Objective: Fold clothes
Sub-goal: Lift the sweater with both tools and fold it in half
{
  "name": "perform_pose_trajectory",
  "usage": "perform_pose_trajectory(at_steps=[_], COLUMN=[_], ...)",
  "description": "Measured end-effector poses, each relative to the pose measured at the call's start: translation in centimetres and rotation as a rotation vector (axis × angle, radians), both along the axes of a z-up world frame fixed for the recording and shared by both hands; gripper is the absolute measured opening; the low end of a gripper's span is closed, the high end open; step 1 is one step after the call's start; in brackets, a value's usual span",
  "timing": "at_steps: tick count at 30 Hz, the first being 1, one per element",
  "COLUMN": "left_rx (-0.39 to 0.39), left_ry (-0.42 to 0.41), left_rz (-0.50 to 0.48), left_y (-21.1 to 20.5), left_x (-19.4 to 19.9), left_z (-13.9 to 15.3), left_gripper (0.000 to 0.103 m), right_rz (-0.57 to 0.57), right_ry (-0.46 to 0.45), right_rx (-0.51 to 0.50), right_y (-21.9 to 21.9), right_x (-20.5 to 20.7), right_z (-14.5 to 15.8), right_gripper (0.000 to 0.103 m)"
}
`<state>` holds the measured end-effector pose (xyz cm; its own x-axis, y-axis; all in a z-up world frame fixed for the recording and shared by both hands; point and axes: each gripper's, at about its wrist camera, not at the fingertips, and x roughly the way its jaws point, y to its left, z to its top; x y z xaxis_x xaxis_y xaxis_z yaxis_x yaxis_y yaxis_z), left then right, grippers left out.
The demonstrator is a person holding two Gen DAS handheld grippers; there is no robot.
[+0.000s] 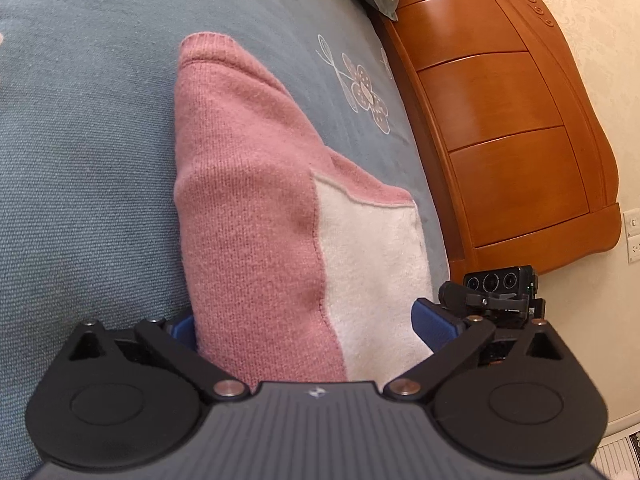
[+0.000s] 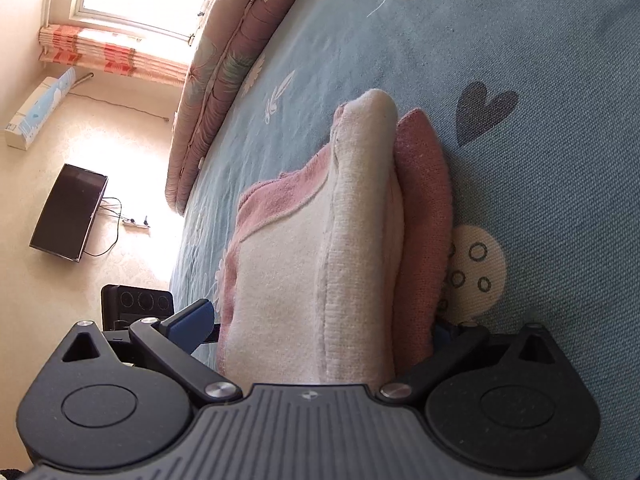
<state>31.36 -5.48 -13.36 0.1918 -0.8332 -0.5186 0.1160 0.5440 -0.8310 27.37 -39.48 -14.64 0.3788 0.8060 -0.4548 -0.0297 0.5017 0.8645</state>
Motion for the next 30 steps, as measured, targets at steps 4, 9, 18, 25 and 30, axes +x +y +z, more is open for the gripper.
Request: perform_pose_trajectory(at_steps=[4, 9, 18, 25, 30], left_rx=[-0.035, -0.052, -0.024, -0.135, -0.094], left_ry=[0.03, 0.032, 0.053, 0.052, 0.021], left_rz=[0.034, 0.037, 0.038, 0.053, 0.02], left_y=[0.3, -0.3, -1.4, 0.0, -2.0], left_x=[0.0, -0.1, 0.4, 0.5, 1.0], left_z=[-0.3, 0.7, 0.2, 1.1, 1.7], left_gripper=[0.1, 0.1, 0.098, 0.098, 0.098], right_rz=[-0.014, -0.036, -0.022, -0.015, 0.014], right_ry=[0.004, -0.002, -0.016, -0.018, -0.047], right_rx=[0.043, 0.091, 0.065, 0.097, 0.047], right_y=[-0.5, -0.9, -0.6, -1.0, -0.7], right_x=[0.0, 0.1, 0.8, 0.7, 0.6], right_z=[-0.2, 0.1, -0.2, 1.4, 2.7], right_gripper=[0.103, 0.103, 0.103, 0.103, 0.103])
